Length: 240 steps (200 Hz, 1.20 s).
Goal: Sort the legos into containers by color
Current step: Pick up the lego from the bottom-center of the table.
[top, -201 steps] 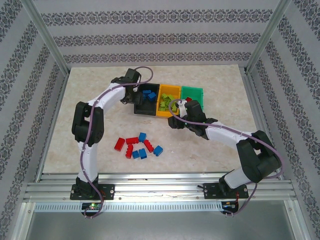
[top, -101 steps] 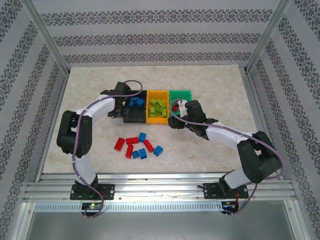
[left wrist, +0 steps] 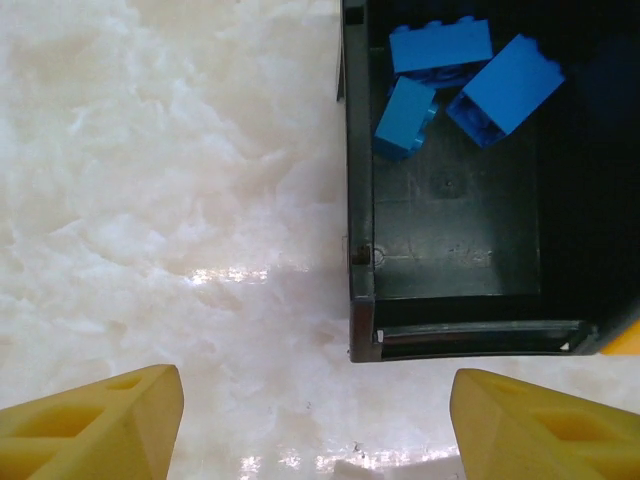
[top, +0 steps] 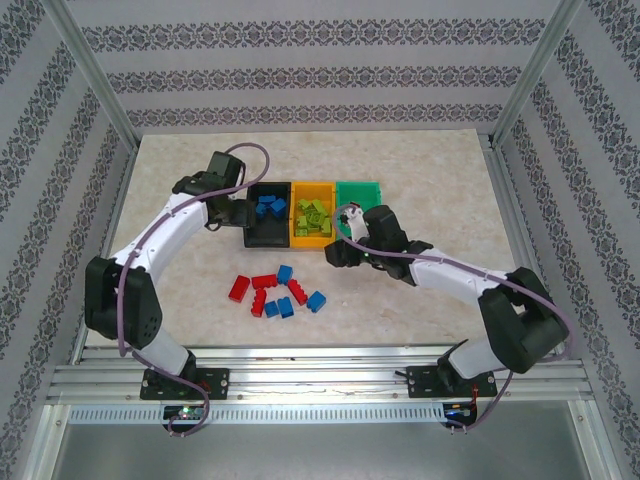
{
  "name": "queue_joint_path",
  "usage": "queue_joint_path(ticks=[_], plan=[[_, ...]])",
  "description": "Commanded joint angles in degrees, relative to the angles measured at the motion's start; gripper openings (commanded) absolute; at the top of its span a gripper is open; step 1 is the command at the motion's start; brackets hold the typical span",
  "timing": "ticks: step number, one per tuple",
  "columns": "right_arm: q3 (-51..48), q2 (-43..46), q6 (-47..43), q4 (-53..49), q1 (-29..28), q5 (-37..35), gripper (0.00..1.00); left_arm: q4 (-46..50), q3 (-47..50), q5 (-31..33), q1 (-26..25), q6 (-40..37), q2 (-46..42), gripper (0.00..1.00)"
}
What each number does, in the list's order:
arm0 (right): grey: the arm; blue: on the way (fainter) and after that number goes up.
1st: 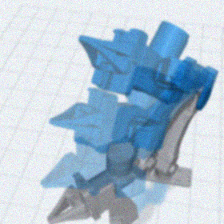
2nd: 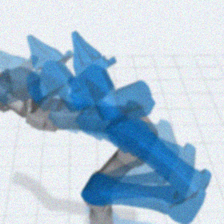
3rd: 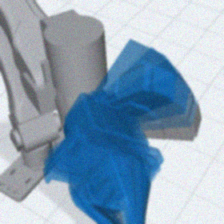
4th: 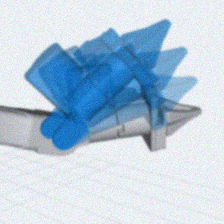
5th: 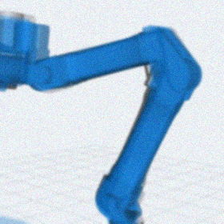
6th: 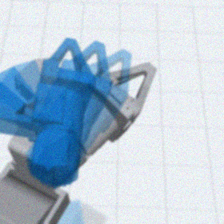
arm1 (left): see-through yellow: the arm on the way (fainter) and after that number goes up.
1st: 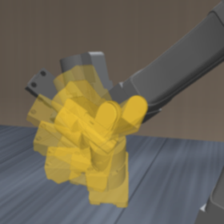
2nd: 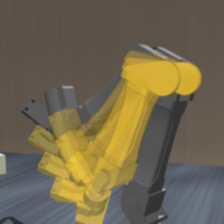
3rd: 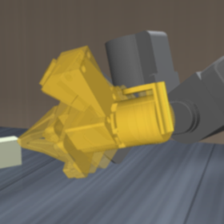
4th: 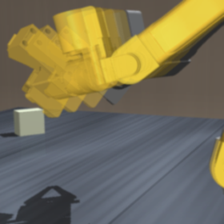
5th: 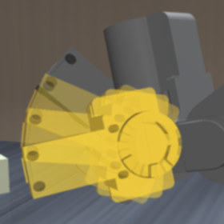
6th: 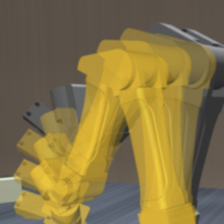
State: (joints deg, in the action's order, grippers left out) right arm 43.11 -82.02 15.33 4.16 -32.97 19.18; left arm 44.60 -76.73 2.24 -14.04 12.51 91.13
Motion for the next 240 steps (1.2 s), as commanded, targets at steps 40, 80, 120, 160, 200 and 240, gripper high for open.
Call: queue_joint_path(ticks=[40,80,120,160,200,240], plan=[[4.69,1.72,-3.1,-24.25,-9.33,-2.22,0.6,4.39,-0.68,-8.47,2.51,-3.2,-3.34,0.71],[4.76,-3.4,-3.03,-26.66,-18.3,-8.84,0.87,1.87,2.59,-11.93,3.77,-3.15,-4.2,0.71],[6.26,-5.83,-2.27,-26.9,-21.69,-15.43,0.91,1.49,3.76,-11.64,4.38,-3.7,-5.56,0.71],[8.61,-10.59,-2.49,-25.54,-22.04,-14.39,0.89,1.63,4.55,-11.89,4.37,-4.08,-5.36,0.71],[10.94,-13.86,-3.32,-25.52,-23.01,-14.26,0.79,2.1,4.23,-11.4,4.4,-4.08,-4.52,0.71],[10.39,-13.67,-3.19,-24.83,-23.22,-13.85,0.52,1.94,4.28,-12.12,4.39,-4.04,-4.37,0.71]])
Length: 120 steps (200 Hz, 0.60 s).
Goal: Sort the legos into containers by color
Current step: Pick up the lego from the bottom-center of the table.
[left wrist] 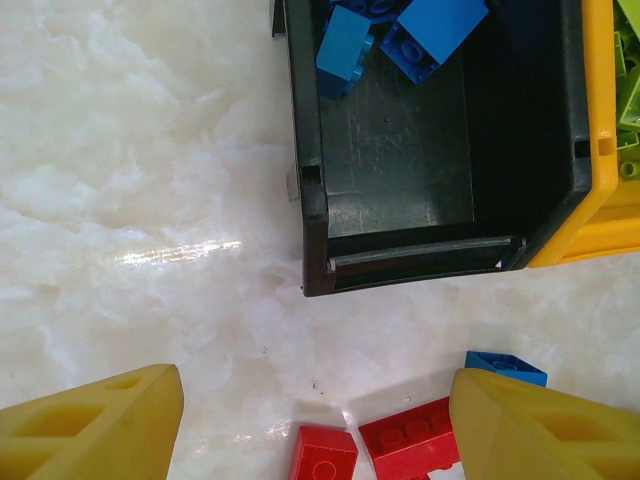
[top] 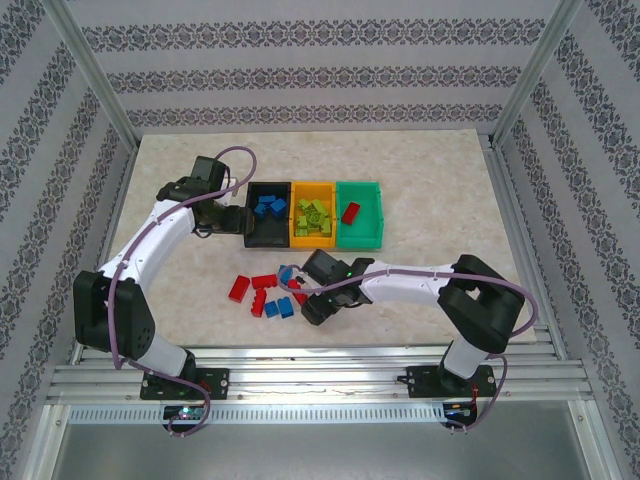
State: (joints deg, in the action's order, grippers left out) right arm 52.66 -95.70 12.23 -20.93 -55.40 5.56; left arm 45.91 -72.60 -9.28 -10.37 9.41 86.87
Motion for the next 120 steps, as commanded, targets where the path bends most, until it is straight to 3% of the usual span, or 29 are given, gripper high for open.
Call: queue_joint_path(ticks=[1,14,59,120], plan=[[0.81,0.04,-0.05,0.27,-0.78,-0.26,0.51,0.61,0.12,-0.58,0.75,-0.96,-0.07,0.71],[0.49,1.1,0.0,0.42,-0.77,-0.1,0.44,0.84,0.09,-0.45,0.73,-0.96,-0.02,0.71],[-0.94,6.08,-0.35,1.41,-0.81,-0.38,0.36,0.96,-0.14,-0.85,0.71,-0.97,0.21,0.71],[2.08,12.54,-1.8,2.8,-0.59,-3.98,0.31,1.52,-0.25,0.67,0.7,-1.28,-0.56,0.71]])
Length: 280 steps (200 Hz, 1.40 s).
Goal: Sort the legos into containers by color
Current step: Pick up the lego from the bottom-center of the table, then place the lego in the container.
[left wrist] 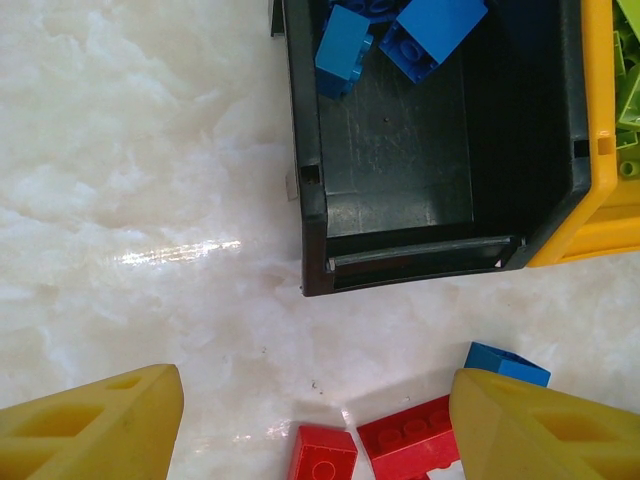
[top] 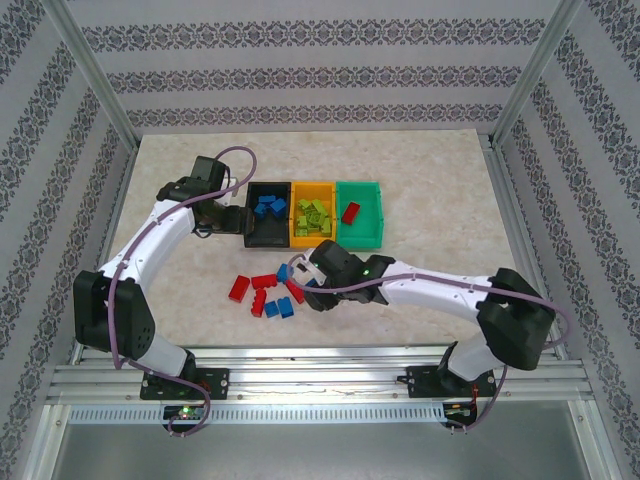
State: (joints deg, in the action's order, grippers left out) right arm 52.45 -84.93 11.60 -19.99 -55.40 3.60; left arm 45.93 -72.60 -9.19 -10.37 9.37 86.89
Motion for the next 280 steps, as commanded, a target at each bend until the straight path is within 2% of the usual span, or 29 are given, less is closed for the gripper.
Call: queue_joint_path(ticks=[1,49,96,122,149,164,186,226,266,280], plan=[[2.48,1.73,-1.19,1.87,-0.55,-1.93,0.31,1.51,-0.26,0.62,0.7,-1.26,-0.58,0.71],[12.86,-4.47,-1.32,2.91,0.83,-1.45,0.31,1.32,0.23,1.53,2.5,-1.2,-2.06,0.71],[24.48,-14.95,1.89,4.75,6.29,4.43,0.35,0.48,1.1,-1.97,5.51,-0.49,-1.39,0.71],[32.39,-22.36,2.79,3.82,8.85,6.26,0.38,0.26,1.27,-1.54,5.71,-0.31,-1.46,0.71],[40.07,-29.04,3.86,2.91,11.37,9.06,0.42,0.27,1.49,-0.68,5.8,-0.38,-1.65,0.71],[42.62,-31.44,4.34,2.27,12.53,10.41,0.53,0.2,1.58,-0.78,5.88,-0.39,-1.71,0.71],[42.12,-31.55,4.49,3.71,13.13,13.52,0.64,0.19,1.56,-0.84,5.82,-0.4,-1.55,0.71],[37.53,-27.48,2.38,5.04,12.58,14.43,0.72,-0.14,1.75,-1.29,5.89,-0.39,-1.92,0.71],[28.71,-20.18,-0.36,8.17,10.21,10.03,0.85,-0.28,1.68,-2.04,5.91,-0.4,-1.98,0.71],[26.3,-17.74,-2.3,8.5,8.73,7.41,0.85,-0.25,1.67,-2.35,5.89,-0.4,-1.99,0.71]])
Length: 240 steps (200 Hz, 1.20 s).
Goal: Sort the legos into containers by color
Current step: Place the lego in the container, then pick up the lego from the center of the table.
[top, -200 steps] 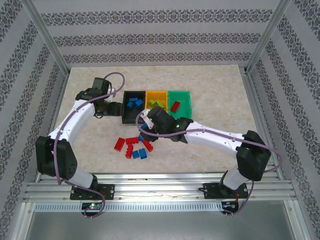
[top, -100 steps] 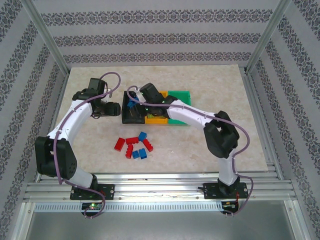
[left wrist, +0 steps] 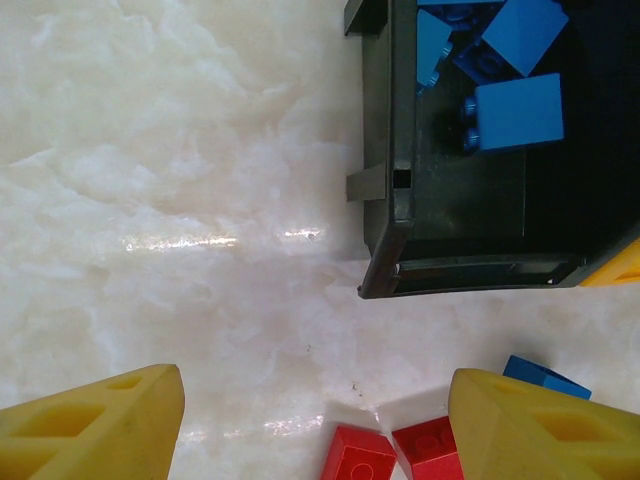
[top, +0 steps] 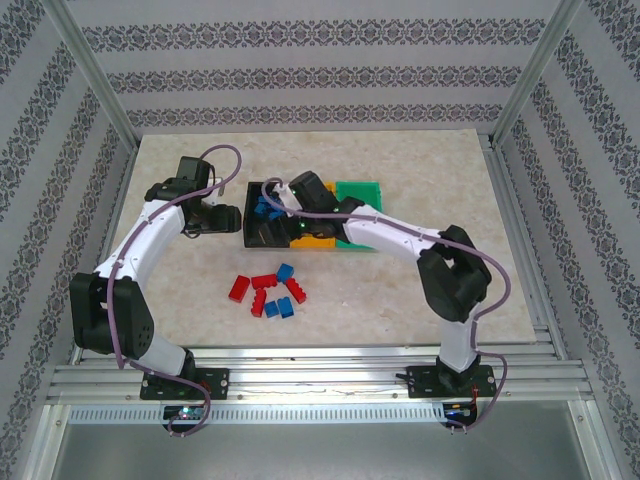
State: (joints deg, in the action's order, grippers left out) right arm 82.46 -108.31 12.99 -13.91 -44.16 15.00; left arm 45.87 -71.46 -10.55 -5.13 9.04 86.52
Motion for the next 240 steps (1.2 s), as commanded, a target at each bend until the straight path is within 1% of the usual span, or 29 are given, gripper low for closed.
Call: queue_joint_path(ticks=[1,24,46,62,88,103,137,147,171,212,240], plan=[[-3.93,5.83,-3.82,2.41,-2.64,-4.19,0.86,-0.17,0.53,-1.03,0.64,-0.12,-1.62,0.71],[-8.01,9.78,-5.82,3.22,-5.01,-7.65,0.85,-0.16,0.61,-0.9,0.69,-0.07,-1.62,0.71],[-12.05,13.1,-4.44,3.98,-5.85,-9.0,0.85,-0.27,0.62,-1.15,0.64,-0.07,-1.54,0.71],[-14.14,14.0,-2.82,3.77,-5.8,-8.04,0.85,-0.3,0.62,-1.4,0.64,-0.07,-1.42,0.71],[-15.47,12.31,-1.67,2.13,-5.85,-6.57,0.84,-0.23,0.53,-1.36,0.64,-0.11,-1.35,0.71],[-17.13,11.7,-0.25,3.47,-5.76,-5.83,0.84,-0.33,0.62,-1.31,0.64,-0.07,-1.31,0.71],[-20.09,10.71,2.79,7.07,-5.54,-1.05,0.83,-0.18,0.53,-1.43,0.71,-0.03,-1.13,0.71],[-20.78,10.84,3.46,7.74,-5.71,-0.86,0.83,-0.31,0.53,-1.54,0.73,-0.07,-1.18,0.71],[-19.64,9.62,3.79,5.6,-5.66,-0.29,0.84,-0.3,0.62,-1.4,0.73,-0.09,-1.04,0.71],[-18.13,6.65,3.08,4.23,-5.58,4.58,0.85,0.01,0.24,-2.06,0.82,-0.07,-0.58,0.71],[-14.34,3.68,0.58,-1.81,-4.91,5.5,0.85,-0.21,0.45,-1.45,1.0,-0.11,-1.26,0.71]])
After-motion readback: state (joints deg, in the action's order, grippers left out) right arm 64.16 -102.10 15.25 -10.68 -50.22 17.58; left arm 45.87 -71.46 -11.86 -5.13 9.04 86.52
